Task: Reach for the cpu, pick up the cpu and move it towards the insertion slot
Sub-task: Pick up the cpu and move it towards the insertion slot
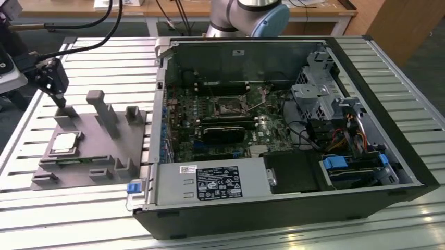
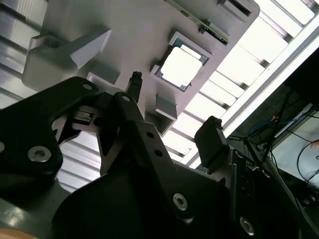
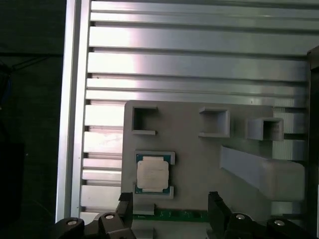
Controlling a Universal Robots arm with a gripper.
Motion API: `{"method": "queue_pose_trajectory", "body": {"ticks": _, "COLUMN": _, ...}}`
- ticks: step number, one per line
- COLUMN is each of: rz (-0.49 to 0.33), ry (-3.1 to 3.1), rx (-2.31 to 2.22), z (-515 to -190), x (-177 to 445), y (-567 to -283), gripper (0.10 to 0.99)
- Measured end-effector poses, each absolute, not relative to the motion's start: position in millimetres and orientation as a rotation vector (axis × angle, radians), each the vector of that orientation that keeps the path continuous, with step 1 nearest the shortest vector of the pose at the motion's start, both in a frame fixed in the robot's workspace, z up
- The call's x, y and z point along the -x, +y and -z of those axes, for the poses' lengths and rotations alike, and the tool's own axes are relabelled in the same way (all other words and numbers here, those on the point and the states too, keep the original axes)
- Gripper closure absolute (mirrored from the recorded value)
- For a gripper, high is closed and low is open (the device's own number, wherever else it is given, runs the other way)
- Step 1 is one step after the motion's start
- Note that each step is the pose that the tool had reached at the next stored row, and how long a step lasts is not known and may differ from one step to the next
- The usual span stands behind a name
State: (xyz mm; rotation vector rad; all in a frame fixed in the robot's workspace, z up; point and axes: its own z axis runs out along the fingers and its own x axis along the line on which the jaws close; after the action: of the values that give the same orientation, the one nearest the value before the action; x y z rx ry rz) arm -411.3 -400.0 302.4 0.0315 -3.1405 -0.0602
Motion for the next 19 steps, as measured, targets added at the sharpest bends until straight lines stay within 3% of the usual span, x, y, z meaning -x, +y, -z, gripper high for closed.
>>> {"method": "queue_pose_trajectory", "body": {"ticks": 1, "rz": 0.060, "ry": -3.141, "rx": -0.032, "z": -301, "x": 412, "y": -400, "gripper": 0.427}}
{"method": "queue_pose_trajectory", "body": {"ticks": 2, "rz": 0.060, "ry": -3.140, "rx": -0.032, "z": -299, "x": 413, "y": -400, "gripper": 0.365}}
{"method": "queue_pose_trajectory", "body": {"ticks": 19, "rz": 0.060, "ry": -3.141, "rx": -0.032, "z": -268, "x": 418, "y": -400, "gripper": 0.365}}
